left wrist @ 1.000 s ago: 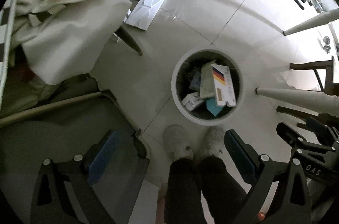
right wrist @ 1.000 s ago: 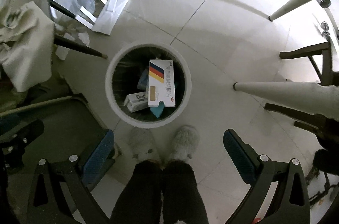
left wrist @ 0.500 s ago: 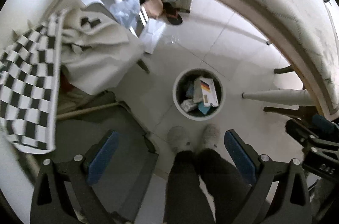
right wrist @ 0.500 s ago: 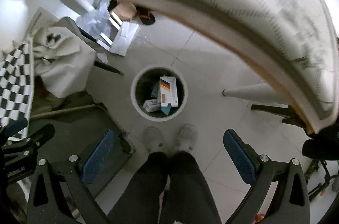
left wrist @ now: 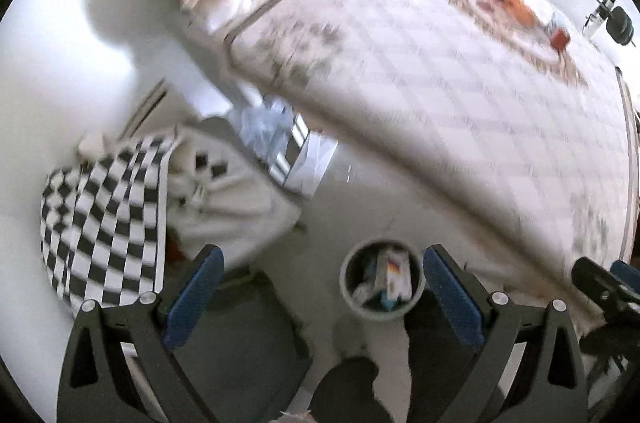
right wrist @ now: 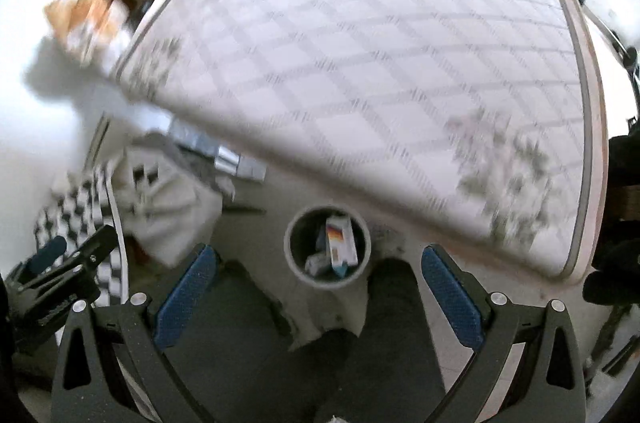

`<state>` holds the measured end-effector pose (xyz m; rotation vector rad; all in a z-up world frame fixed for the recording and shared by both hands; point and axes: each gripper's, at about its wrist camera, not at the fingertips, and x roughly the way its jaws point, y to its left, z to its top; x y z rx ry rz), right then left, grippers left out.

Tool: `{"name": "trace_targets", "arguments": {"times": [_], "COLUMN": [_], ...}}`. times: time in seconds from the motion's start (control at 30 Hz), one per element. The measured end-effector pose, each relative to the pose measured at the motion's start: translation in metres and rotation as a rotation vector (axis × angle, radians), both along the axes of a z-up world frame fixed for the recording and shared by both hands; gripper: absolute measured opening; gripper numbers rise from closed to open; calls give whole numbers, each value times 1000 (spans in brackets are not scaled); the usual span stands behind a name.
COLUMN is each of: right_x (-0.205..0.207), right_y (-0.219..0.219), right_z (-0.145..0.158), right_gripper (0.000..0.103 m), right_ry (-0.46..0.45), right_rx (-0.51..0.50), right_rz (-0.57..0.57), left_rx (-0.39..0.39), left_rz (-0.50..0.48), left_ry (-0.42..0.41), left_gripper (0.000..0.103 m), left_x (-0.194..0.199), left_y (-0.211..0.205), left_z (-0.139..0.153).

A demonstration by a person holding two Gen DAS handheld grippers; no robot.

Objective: Collect trash
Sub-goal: 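Swing both tools back up toward the table, then grasp orange snack bag with left tool while right tool grasps milk carton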

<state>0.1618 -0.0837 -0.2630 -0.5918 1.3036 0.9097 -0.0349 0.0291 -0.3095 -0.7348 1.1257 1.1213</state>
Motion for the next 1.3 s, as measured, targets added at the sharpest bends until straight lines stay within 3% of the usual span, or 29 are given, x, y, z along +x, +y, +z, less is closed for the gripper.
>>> {"name": "trace_targets", "arguments": {"times": [0.07, 0.3, 0.47, 0.6, 0.7, 0.77, 0.87, 1.0, 1.1, 1.13, 1.2, 1.23, 1.27, 1.3], "right_x": [35, 217, 322, 361, 376, 384, 398, 429, 449, 453, 460, 462, 464, 464], "right_y": [20, 126, 210, 260, 285, 292, 284, 262, 252, 249, 244, 243, 241, 238], "right_z": [3, -3, -18, -42, -69, -80, -75, -65, -64, -65, -64, -63, -62, -60], "right_gripper": [103, 103, 85, 78, 64, 39, 37, 37, 36, 36, 36, 36, 36, 36], "right_ry": [6, -4, -15, -9, 52, 91, 109, 67, 49, 46, 33, 30, 29, 28], "right_rx": [8, 4, 1, -34, -79, -94, -43, -19, -27, -30, -39, -32, -30, -26], "right_rz": [-34, -174, -227, -200, -178, -170, -193, -274, -313, -321, -333, -332, -334, -337], "left_rx": [-13, -104, -131, -93, -96, -105, -111, -121, -160, -172, -184, -191, -196, -191], "left_rz": [-6, 32, 12, -12, -20, -23, -34, -67, -134, -164, -208, -215, -217, -224], "left_ry": [0, 36, 72, 127, 157, 160, 107, -38, -58, -45, -18, 0, 1, -18], "left_gripper": [102, 103, 103, 103, 103, 103, 103, 102, 102, 97, 55, 23, 14, 12], "left_x": [28, 143, 230, 283, 307, 317, 339, 382, 422, 435, 451, 456, 458, 458], "left_y": [22, 113, 175, 217, 238, 247, 259, 269, 278, 280, 281, 282, 283, 282], "left_z": [-4, -36, -46, -45, -47, -47, -37, -14, -21, -28, -40, -44, -46, -43]}}
